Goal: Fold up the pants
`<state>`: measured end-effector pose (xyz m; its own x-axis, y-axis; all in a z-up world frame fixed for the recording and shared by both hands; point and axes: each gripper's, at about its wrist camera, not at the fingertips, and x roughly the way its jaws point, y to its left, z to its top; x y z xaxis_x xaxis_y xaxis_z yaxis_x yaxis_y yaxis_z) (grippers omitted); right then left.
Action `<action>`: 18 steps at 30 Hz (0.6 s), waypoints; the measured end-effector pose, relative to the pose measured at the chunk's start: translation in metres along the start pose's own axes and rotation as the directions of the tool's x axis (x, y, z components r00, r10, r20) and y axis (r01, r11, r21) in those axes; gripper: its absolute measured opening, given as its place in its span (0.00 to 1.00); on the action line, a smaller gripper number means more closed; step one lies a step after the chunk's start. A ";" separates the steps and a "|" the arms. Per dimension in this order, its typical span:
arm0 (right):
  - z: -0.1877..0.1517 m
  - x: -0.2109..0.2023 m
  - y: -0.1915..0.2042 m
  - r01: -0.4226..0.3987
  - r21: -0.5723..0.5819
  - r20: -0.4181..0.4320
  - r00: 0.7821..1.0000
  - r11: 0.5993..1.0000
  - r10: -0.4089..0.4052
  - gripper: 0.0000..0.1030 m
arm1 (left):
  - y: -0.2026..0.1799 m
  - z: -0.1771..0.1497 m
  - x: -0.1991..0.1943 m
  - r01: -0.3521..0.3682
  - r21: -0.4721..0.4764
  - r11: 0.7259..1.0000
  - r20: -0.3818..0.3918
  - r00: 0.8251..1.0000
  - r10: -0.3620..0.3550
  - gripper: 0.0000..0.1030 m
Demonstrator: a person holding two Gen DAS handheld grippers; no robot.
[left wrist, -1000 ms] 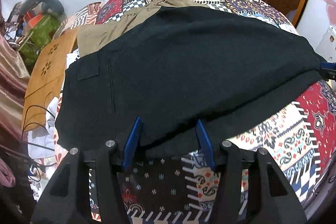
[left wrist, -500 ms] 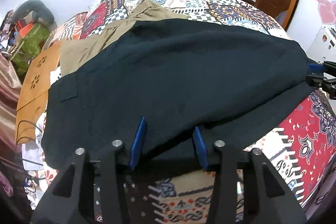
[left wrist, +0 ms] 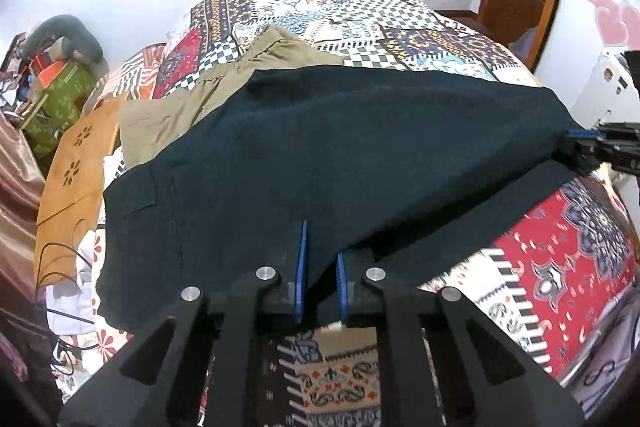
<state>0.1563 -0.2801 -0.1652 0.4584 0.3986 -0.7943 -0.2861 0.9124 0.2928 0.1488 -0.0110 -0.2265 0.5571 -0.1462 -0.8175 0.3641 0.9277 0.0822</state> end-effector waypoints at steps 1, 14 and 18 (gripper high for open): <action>0.000 -0.001 0.001 0.001 -0.002 0.001 1.000 1.000 -0.001 0.12 | -0.001 -0.002 -0.002 0.001 0.005 1.000 0.000 1.000 -0.001 0.12; -0.008 -0.009 -0.002 0.016 0.016 -0.068 0.998 1.000 -0.015 0.18 | -0.001 -0.023 -0.010 0.054 -0.007 0.998 -0.046 0.997 -0.055 0.12; -0.007 -0.025 -0.004 0.067 -0.001 -0.037 0.997 0.998 -0.067 0.41 | 0.004 -0.019 -0.027 0.062 -0.027 0.998 -0.020 0.998 -0.063 0.12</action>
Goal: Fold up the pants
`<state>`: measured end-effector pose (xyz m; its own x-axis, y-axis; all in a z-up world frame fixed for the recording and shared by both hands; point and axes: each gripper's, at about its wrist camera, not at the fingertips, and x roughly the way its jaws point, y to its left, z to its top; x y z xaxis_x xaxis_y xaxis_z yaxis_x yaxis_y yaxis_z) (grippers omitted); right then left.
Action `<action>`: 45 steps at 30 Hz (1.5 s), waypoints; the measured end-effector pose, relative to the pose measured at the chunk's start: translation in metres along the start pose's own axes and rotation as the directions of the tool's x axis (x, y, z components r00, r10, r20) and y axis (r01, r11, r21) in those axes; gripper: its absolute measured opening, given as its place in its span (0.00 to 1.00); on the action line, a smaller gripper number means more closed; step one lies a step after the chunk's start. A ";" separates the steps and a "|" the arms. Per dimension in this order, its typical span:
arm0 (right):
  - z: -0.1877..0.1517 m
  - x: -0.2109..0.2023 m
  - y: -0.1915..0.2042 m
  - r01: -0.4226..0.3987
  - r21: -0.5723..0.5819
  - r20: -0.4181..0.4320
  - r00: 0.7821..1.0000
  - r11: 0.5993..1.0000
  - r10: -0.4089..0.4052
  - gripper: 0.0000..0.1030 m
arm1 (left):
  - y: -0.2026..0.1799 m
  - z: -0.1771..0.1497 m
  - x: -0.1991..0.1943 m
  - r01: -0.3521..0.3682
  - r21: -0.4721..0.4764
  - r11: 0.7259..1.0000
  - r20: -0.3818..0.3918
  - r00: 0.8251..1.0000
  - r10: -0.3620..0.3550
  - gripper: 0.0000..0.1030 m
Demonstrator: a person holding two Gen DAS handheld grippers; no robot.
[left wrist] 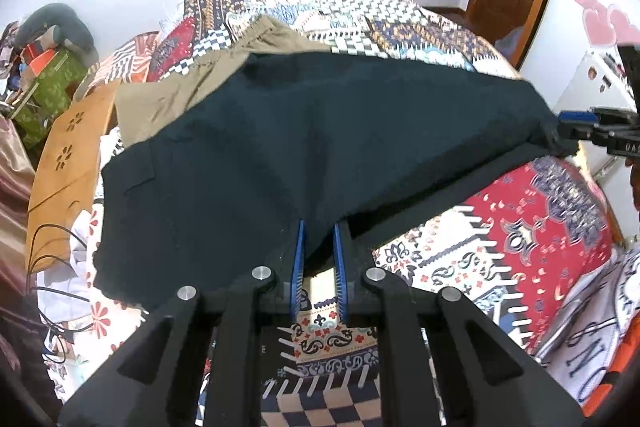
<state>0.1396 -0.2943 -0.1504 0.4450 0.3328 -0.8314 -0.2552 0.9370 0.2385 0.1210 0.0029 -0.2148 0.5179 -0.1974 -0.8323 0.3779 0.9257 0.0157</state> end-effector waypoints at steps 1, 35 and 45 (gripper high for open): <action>-0.002 -0.006 -0.003 0.024 0.001 0.012 1.000 1.000 -0.024 0.41 | 0.001 0.003 -0.005 0.002 -0.007 1.000 0.011 1.000 -0.002 0.12; -0.074 -0.014 -0.129 0.205 0.362 0.030 0.973 0.910 -0.231 0.13 | -0.026 0.043 0.081 -0.069 -0.116 0.991 -0.082 0.995 0.060 0.71; -0.065 -0.033 -0.135 0.271 0.368 0.080 0.944 0.889 -0.320 0.09 | -0.022 0.042 0.080 -0.045 -0.118 0.992 -0.084 0.996 0.035 0.74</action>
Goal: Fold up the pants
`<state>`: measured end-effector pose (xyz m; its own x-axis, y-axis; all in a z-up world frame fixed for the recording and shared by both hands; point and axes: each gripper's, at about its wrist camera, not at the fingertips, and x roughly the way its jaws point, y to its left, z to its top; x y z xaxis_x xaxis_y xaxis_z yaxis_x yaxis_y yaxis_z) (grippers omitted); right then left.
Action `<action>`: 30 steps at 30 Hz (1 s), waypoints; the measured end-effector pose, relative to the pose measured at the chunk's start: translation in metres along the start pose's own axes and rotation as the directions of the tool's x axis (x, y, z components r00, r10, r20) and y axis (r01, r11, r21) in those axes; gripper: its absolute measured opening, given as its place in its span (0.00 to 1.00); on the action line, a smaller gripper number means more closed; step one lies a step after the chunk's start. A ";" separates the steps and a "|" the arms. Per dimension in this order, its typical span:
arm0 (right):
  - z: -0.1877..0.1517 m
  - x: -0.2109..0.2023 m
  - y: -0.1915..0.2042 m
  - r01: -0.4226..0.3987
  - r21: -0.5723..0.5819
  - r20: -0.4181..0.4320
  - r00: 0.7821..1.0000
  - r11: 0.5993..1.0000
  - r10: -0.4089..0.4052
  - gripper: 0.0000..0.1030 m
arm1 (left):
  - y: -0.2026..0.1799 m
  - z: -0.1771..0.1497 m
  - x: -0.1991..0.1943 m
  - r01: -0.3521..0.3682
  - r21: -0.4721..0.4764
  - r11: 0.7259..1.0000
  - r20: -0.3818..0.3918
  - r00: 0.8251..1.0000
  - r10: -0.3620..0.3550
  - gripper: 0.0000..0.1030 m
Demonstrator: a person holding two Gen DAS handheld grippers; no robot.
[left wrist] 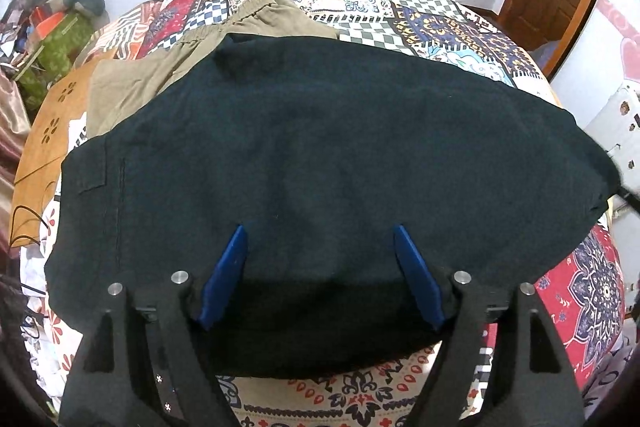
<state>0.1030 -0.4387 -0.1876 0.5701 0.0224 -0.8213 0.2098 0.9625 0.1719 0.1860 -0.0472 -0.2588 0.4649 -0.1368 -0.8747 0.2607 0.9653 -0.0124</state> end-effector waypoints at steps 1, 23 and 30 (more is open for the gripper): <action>-0.003 0.011 0.001 -0.001 0.001 -0.033 0.999 1.000 0.001 0.09 | 0.000 -0.001 -0.001 0.001 0.003 1.000 0.002 1.000 -0.001 0.74; 0.038 -0.011 0.053 -0.131 -0.110 -0.004 0.991 0.985 0.131 0.31 | -0.064 0.044 -0.022 0.056 0.168 0.984 0.081 0.994 -0.070 0.74; 0.054 0.035 0.110 -0.287 -0.199 -0.077 0.958 0.937 0.277 0.36 | -0.108 0.048 0.016 0.091 0.215 0.972 0.003 0.996 -0.094 0.74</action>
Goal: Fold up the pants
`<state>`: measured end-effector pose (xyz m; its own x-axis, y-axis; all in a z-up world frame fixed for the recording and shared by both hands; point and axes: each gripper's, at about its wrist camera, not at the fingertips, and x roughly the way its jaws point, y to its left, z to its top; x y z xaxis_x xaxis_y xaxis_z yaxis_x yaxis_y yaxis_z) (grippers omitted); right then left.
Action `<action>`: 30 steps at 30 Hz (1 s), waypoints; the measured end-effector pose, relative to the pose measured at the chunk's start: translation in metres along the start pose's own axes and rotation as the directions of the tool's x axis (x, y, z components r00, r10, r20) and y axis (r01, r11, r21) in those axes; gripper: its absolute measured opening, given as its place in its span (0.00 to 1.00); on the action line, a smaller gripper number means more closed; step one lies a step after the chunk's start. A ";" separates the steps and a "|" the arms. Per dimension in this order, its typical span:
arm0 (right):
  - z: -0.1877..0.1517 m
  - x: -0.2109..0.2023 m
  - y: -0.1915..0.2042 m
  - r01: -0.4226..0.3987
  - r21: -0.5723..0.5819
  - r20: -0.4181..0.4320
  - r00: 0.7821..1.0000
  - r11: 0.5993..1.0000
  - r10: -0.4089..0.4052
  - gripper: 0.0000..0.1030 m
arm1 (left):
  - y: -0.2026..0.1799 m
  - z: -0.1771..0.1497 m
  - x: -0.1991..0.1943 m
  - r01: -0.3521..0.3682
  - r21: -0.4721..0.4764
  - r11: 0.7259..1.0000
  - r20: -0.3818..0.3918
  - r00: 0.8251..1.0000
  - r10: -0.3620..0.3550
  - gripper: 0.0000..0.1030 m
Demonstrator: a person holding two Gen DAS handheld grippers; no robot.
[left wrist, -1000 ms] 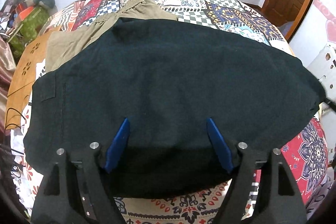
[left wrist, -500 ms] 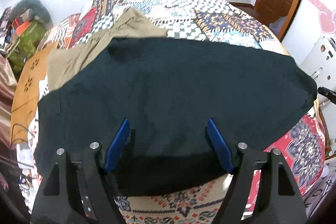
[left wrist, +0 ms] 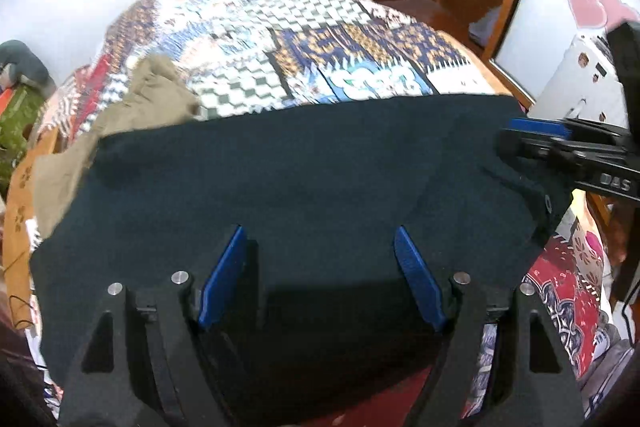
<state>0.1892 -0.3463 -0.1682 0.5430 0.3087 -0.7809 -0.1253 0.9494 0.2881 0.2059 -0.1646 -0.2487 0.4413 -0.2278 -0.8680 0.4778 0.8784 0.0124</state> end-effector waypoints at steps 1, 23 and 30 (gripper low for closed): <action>0.001 0.013 -0.003 -0.030 0.017 -0.023 0.999 0.999 0.030 0.36 | -0.002 -0.001 0.005 0.000 -0.001 1.000 -0.013 1.000 0.000 0.74; -0.018 -0.015 -0.096 0.281 0.177 -0.050 0.960 0.943 -0.276 0.50 | 0.037 -0.008 -0.021 -0.012 -0.144 0.990 0.059 0.998 0.021 0.82; -0.030 -0.047 -0.098 0.317 0.223 -0.038 0.948 0.922 -0.316 0.56 | 0.080 -0.004 -0.044 -0.074 -0.204 0.976 0.088 0.992 0.093 0.82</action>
<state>0.1516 -0.4521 -0.1764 0.5232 -0.0055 -0.8522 0.2415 0.9600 0.1420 0.2221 -0.0823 -0.2113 0.5490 -0.1811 -0.8160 0.2788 0.9600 -0.0255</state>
